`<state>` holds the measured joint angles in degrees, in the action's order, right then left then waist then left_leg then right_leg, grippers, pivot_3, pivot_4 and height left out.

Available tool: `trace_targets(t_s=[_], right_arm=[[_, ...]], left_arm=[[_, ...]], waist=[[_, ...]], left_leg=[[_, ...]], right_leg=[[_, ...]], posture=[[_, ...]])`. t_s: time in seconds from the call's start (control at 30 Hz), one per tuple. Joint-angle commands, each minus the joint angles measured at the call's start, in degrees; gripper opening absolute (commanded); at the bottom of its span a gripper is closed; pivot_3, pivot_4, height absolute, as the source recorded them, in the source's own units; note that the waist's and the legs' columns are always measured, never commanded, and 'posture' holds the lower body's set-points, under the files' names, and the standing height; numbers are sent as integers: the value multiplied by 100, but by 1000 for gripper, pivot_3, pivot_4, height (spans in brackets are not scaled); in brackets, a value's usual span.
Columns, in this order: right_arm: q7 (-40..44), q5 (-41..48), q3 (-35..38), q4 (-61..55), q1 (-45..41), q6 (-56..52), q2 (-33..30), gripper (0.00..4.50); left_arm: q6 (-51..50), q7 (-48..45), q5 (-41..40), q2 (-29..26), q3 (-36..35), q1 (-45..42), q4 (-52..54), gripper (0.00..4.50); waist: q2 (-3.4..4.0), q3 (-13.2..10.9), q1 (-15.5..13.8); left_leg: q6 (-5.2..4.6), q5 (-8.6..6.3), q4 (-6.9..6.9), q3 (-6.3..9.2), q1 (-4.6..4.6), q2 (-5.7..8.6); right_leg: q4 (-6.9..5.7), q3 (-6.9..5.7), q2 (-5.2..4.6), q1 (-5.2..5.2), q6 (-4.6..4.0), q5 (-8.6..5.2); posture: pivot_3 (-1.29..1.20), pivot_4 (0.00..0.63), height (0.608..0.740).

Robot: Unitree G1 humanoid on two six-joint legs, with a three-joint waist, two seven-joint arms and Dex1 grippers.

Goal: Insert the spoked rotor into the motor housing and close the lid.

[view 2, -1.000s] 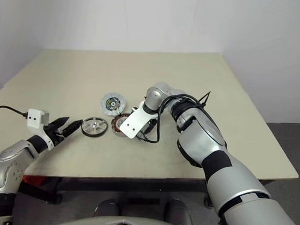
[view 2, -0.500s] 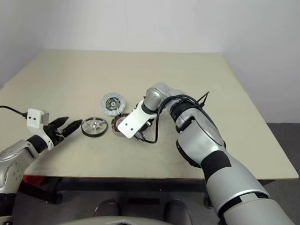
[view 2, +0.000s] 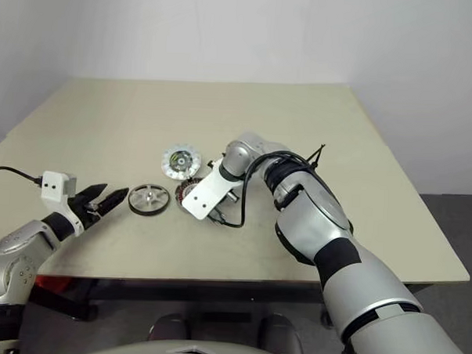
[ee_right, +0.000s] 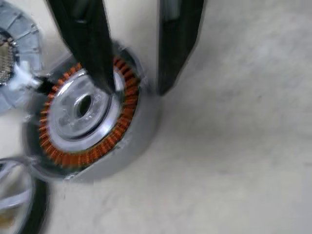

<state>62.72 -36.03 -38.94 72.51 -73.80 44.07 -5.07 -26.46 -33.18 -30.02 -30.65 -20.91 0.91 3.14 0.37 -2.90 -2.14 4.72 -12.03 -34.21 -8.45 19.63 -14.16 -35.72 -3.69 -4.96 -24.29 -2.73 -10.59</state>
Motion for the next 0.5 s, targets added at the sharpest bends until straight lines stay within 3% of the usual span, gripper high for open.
trace_targets(t_s=[0.03,0.5], right_arm=[[23,-74,-48,9,-13,25,-121,890],[49,-38,-40,-18,55,40,-95,890]], left_arm=[[139,-1,37,-63,-99,-68,141,3687],[155,-17,55,-87,-90,-161,80,3687]], waist=[[2,-1,-1],[2,-1,1]], left_leg=[[0,0,0,-1,-5,0],[0,0,0,-1,-6,-1]], right_leg=[[-2,2,0,1,0,0],[-4,2,1,1,-2,1]], posture=[[0,0,740],[0,0,740]])
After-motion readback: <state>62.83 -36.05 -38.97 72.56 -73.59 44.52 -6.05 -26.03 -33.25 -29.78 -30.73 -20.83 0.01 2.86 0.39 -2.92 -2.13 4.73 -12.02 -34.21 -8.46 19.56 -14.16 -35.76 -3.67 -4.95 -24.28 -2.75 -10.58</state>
